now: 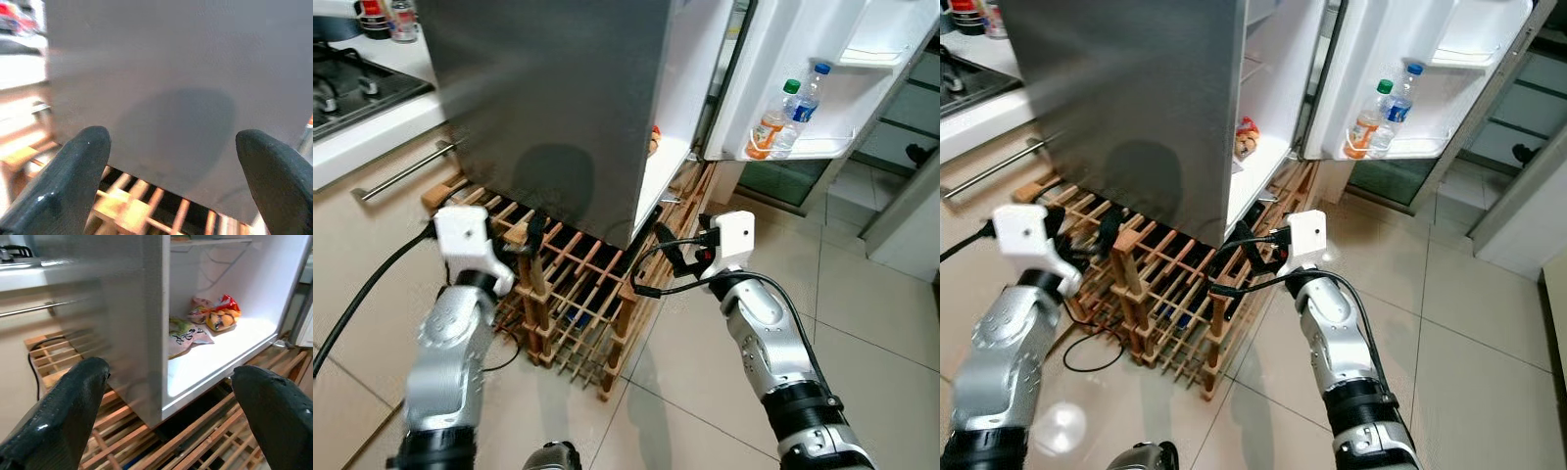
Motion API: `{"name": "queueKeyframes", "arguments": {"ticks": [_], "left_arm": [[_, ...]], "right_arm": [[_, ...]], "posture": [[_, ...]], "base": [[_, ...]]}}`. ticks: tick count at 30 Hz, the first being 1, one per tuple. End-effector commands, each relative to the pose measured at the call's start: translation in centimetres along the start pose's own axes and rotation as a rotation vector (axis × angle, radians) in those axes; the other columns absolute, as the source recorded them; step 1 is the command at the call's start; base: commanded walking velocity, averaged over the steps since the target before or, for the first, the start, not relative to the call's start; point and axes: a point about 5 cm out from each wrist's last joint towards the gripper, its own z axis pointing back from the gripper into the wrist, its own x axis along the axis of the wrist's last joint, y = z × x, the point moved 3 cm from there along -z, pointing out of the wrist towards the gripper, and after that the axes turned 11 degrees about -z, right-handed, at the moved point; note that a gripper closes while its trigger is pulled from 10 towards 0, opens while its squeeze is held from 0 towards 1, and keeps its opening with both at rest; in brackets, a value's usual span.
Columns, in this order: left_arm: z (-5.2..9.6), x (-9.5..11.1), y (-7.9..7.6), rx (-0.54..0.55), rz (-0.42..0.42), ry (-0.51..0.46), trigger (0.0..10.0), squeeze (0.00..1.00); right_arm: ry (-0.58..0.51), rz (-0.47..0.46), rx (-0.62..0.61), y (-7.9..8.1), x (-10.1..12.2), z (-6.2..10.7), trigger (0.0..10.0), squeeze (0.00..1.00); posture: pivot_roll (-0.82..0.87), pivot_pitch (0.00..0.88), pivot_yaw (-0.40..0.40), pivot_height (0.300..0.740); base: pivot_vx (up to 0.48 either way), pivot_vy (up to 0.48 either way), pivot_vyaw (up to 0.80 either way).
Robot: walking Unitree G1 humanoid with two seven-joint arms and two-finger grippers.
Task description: Restocking fridge
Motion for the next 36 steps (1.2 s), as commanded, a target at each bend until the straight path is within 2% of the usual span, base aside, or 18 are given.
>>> {"name": "queueKeyframes", "arguments": {"ticks": [1, 4, 6, 10, 14, 20, 22, 27, 29, 30, 33, 36], "left_arm": [[-0.3, -0.1, 0.4, 0.042, -0.053, 0.012, 10.0, 0.00], [-0.9, -0.1, 0.1, 0.057, -0.010, 0.019, 10.0, 0.00], [-1.0, 0.0, -0.7, 0.025, -0.024, 0.013, 10.0, 0.00], [-1.2, 0.4, -1.2, 0.012, -0.075, -0.009, 10.0, 0.00], [-1.2, -0.7, -0.6, 0.053, -0.078, 0.038, 10.0, 0.00], [-1.2, -0.7, -0.6, 0.072, -0.081, 0.038, 10.0, 0.00], [-1.3, -0.8, -0.9, 0.074, -0.095, 0.040, 10.0, 0.00], [-1.1, -1.6, -1.0, 0.087, -0.122, 0.072, 10.0, 0.00], [-0.9, -2.1, -0.8, 0.094, -0.149, 0.094, 10.0, 0.00], [-0.3, -3.6, -0.2, 0.123, -0.183, 0.158, 10.0, 0.00], [0.6, -5.4, 1.3, 0.204, -0.106, 0.245, 10.0, 0.00], [0.7, -4.9, 2.0, 0.245, -0.072, 0.213, 10.0, 0.00]], "right_arm": [[-0.027, -0.011, -0.011, -0.5, 0.7, -0.2, 10.0, 0.00], [-0.043, -0.033, -0.028, -0.6, 0.9, -0.7, 10.0, 0.00], [-0.055, -0.042, -0.041, -0.7, 1.0, -0.9, 10.0, 0.00], [-0.069, -0.051, -0.030, 0.0, 1.2, -1.3, 10.0, 0.00], [-0.051, -0.052, -0.046, -0.2, 0.4, -1.1, 10.0, 0.00], [0.006, -0.031, -0.046, -0.1, -0.9, -0.8, 10.0, 0.00], [-0.017, -0.005, -0.027, 0.1, -0.7, -0.5, 10.0, 0.00], [-0.036, -0.022, -0.051, -0.3, -0.4, -0.5, 10.0, 0.00], [-0.044, -0.019, -0.059, -0.5, -0.2, -0.5, 10.0, 0.00], [-0.060, -0.015, -0.081, -0.9, 0.1, -0.3, 10.0, 0.00], [-0.071, -0.001, -0.121, -1.9, 0.2, 0.3, 10.0, 0.00], [-0.063, 0.009, -0.134, -2.4, -0.1, 0.7, 10.0, 0.00]], "posture": [[-0.02, 0.000, -0.035, 0.740], [-0.03, 0.000, -0.012, 0.740], [-0.03, 0.000, -0.009, 0.740], [-0.03, 0.000, 0.004, 0.740], [-0.03, 0.000, -0.004, 0.740], [-0.04, 0.000, -0.015, 0.740], [-0.05, 0.000, -0.014, 0.740], [-0.06, 0.000, -0.008, 0.740], [-0.06, 0.000, -0.008, 0.740], [-0.07, 0.000, -0.008, 0.740], [-0.06, 0.000, -0.018, 0.740], [-0.04, 0.000, -0.024, 0.740]], "base": [[0.000, 0.000, 0.49], [0.000, 0.000, 0.48], [0.000, 0.000, 0.48], [0.000, 0.000, 0.46], [0.000, 0.000, 0.45], [0.000, 0.000, 0.15], [0.000, 0.000, 0.49], [0.000, 0.000, 0.46], [0.000, 0.000, 0.44], [0.000, 0.000, 0.44], [0.000, 0.000, 0.44], [0.000, 0.000, 0.44]]}}
